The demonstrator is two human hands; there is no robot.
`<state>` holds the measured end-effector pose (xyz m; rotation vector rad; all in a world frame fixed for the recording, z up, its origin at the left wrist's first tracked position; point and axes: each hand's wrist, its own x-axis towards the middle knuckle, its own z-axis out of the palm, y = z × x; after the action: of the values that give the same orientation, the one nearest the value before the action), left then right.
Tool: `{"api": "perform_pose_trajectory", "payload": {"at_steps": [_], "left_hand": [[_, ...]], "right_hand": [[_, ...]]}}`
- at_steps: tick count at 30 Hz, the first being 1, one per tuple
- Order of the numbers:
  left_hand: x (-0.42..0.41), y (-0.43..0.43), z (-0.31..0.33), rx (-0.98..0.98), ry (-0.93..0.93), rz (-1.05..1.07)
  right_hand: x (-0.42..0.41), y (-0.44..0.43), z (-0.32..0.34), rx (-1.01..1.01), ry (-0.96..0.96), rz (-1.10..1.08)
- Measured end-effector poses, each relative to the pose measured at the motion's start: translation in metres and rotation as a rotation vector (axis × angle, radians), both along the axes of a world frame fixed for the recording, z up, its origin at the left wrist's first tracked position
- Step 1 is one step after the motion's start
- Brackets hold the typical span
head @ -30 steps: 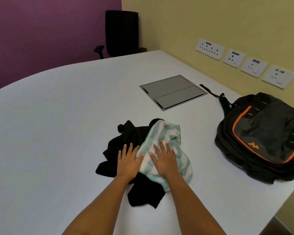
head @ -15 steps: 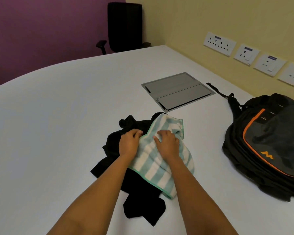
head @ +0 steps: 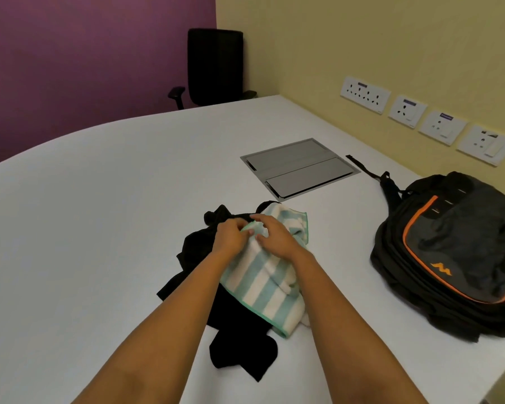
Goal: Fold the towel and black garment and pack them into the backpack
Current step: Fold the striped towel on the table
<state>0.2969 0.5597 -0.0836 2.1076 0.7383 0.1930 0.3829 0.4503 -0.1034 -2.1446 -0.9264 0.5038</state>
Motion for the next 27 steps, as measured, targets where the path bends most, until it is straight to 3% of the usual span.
{"api": "perform_pose_trajectory", "payload": {"at_steps": [5,9,15,22,27], "left_hand": [[-0.002,0.0,0.049,-0.045,-0.221,-0.092],[-0.015,0.009,0.085,-0.097,-0.321,-0.165],[-0.05,0.044,0.145,0.141,-0.359,-0.157],[-0.097,0.085,0.183,0.271,-0.361,-0.004],[-0.142,0.125,0.195,0.328,-0.398,0.178]], "right_hand": [[-0.001,-0.006,0.065,0.134,0.009,0.089],[-0.002,-0.011,0.114,0.1,-0.147,0.113],[-0.009,-0.019,0.162,0.11,-0.222,0.071],[-0.03,-0.005,0.197,-0.104,-0.629,0.045],[-0.052,0.004,0.204,-0.208,-0.677,-0.094]]}}
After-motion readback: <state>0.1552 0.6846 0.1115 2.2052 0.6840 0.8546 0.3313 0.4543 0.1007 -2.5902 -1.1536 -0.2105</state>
